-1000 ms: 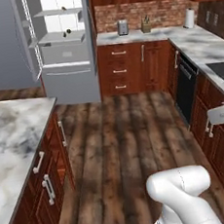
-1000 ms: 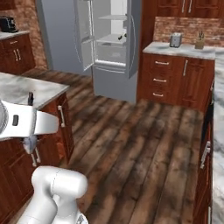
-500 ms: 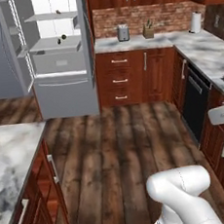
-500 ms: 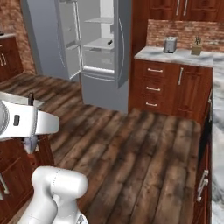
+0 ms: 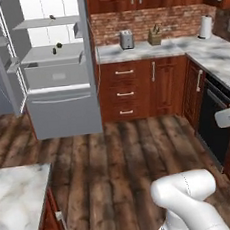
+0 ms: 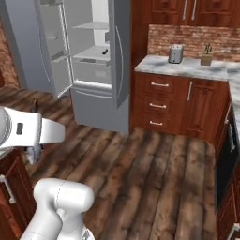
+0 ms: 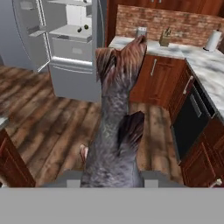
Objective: Transport the fish and squash to the fridge. Place the fish on the rack containing meat and place the squash on the rack containing the vegetable, ensuring meats and vegetables are on different racks.
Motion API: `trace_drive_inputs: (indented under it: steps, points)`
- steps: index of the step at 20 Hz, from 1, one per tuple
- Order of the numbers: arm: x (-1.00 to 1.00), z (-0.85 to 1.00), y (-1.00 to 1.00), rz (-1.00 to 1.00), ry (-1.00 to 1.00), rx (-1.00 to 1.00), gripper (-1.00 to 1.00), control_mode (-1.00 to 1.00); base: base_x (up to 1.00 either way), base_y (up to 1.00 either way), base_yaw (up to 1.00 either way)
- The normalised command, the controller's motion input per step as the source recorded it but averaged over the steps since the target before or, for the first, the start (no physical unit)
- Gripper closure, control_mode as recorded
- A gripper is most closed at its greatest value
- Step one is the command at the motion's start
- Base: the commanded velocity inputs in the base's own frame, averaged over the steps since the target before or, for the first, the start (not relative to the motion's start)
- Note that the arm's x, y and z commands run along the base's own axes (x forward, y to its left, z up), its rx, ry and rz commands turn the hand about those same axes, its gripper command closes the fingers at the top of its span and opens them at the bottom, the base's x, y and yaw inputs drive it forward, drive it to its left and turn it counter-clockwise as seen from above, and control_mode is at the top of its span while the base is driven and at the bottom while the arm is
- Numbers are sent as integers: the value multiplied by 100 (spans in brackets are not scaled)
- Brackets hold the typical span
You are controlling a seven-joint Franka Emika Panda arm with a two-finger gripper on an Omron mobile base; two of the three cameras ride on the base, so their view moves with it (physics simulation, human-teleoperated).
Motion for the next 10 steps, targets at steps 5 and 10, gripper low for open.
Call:
trace_drive_inputs:
  steps: [5, 10]
  points:
    - [0, 0, 0, 0, 0, 0, 100, 100, 100, 18, -8]
    - [0, 0, 0, 0, 0, 0, 100, 100, 100, -50, 1]
